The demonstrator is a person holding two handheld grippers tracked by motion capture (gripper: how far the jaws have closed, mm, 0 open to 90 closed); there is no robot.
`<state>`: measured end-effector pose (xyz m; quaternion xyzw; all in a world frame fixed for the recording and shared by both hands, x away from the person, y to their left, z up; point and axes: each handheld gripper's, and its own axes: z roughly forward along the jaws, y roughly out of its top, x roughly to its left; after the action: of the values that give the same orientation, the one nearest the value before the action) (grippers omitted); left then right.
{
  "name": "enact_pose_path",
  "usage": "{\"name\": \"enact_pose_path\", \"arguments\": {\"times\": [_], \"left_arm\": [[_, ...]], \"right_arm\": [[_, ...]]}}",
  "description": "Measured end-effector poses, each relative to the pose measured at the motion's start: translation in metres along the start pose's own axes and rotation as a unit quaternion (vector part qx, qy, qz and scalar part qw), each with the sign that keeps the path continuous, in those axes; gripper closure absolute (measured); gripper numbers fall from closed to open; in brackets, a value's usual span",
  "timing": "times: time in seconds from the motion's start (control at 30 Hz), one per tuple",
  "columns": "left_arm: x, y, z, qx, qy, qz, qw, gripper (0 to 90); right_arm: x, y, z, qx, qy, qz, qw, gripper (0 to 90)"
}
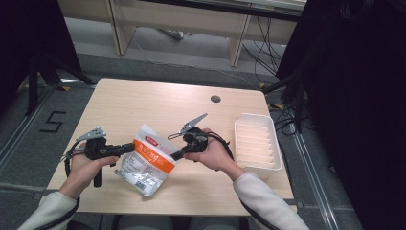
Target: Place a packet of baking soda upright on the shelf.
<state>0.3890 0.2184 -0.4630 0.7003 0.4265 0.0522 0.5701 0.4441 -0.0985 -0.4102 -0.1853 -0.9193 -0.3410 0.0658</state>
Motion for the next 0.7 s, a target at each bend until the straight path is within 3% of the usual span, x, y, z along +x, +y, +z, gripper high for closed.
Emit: {"name": "enact_pose_path", "arguments": {"times": [0.1, 0.23, 0.27, 0.37, 0.43, 0.53, 0.57, 0.67, 0.7], "left_arm": [[-0.003, 0.0, 0.002, -0.003, -0.012, 0.005, 0.9999, 89.7], [-0.008, -0.001, 0.008, -0.001, -0.027, 0.016, 0.9995, 89.5], [-0.01, -0.001, 0.008, -0.001, -0.027, 0.022, 0.9994, 89.5], [-0.015, -0.002, 0.013, 0.002, -0.032, 0.038, 0.9988, 88.5], [-0.018, -0.003, 0.018, 0.012, -0.035, 0.047, 0.9982, 83.0], [-0.022, -0.005, 0.021, 0.021, -0.023, 0.068, 0.9972, 78.2], [-0.023, -0.005, 0.021, 0.025, -0.015, 0.078, 0.9966, 74.4], [-0.027, -0.007, 0.02, 0.04, 0.005, 0.099, 0.9942, 61.0], [-0.03, -0.01, 0.02, 0.042, 0.009, 0.1, 0.994, 57.3]], "right_arm": [[0.004, 0.01, -0.014, 0.025, -0.007, -0.002, 0.9997, 90.0], [0.008, 0.023, -0.029, 0.058, -0.015, -0.03, 0.9978, 90.0], [0.01, 0.025, -0.033, 0.067, -0.024, -0.027, 0.9971, 90.0], [0.015, 0.032, -0.043, 0.076, -0.024, -0.039, 0.9961, 90.0], [0.017, 0.035, -0.048, 0.085, -0.029, -0.046, 0.9949, 90.0], [0.02, 0.038, -0.055, 0.1, -0.037, -0.046, 0.9932, 90.0], [0.018, 0.039, -0.057, 0.105, -0.04, -0.062, 0.9917, 90.0], [0.017, 0.043, -0.063, 0.119, -0.046, -0.073, 0.9892, 90.0], [0.018, 0.044, -0.066, 0.126, -0.052, -0.064, 0.9886, 90.0]]}}
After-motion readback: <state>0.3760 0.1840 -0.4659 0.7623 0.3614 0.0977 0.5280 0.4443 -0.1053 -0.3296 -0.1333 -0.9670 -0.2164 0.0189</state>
